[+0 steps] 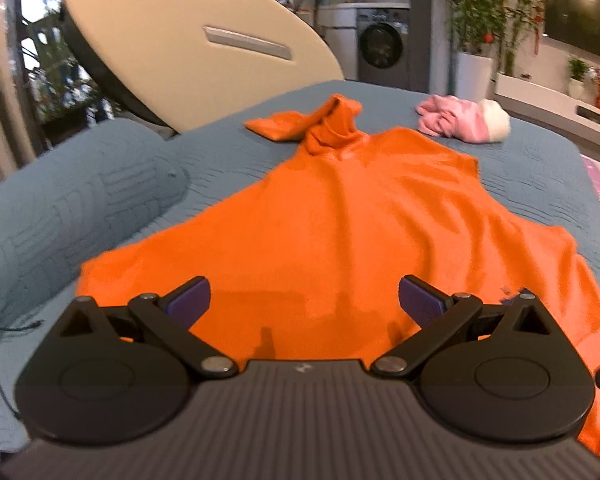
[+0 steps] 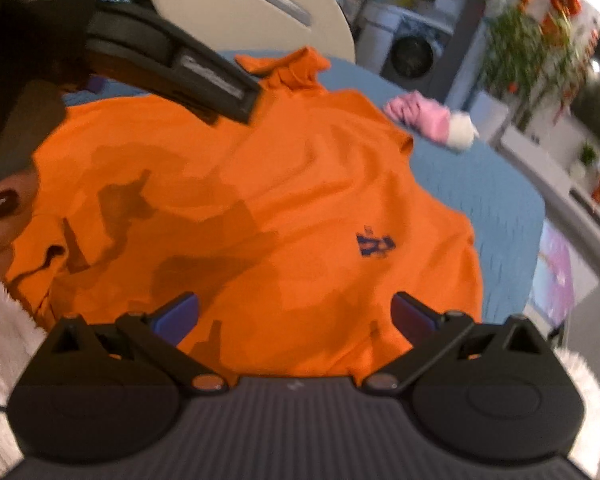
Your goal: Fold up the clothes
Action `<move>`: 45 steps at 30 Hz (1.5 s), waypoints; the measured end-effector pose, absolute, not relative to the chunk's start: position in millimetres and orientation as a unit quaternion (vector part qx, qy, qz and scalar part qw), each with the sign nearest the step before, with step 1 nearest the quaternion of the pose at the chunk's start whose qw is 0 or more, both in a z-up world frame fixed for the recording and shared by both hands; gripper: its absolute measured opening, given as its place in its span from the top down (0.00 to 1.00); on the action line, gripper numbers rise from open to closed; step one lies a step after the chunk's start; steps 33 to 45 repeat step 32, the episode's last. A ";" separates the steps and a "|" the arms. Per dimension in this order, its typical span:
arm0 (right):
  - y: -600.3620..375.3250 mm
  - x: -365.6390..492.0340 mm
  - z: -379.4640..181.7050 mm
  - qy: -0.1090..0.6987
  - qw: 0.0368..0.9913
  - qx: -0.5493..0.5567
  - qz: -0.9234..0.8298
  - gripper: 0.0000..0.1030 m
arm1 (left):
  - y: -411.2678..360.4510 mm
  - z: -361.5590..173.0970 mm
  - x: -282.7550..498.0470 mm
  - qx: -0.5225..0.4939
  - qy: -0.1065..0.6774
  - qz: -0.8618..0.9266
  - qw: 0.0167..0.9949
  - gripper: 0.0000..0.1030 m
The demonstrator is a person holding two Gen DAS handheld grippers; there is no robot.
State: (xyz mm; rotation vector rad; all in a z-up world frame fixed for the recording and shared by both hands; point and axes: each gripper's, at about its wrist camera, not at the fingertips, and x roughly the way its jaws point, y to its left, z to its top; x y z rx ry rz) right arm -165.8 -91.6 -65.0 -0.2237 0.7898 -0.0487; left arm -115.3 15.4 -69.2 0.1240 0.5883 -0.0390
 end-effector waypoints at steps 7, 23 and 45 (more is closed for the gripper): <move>-86.7 -165.4 -75.5 0.406 0.905 -0.118 -0.046 0.00 | 2.0 -67.0 -123.8 0.108 0.278 -0.028 0.954 0.00; -74.5 -171.5 -86.2 0.395 0.903 -0.163 -0.043 0.00 | -3.4 -69.6 -127.8 0.125 0.273 -0.026 0.953 0.00; -76.0 -172.4 -87.5 0.389 0.904 -0.170 -0.047 0.00 | 1.5 -69.3 -127.0 0.117 0.275 -0.027 0.954 0.00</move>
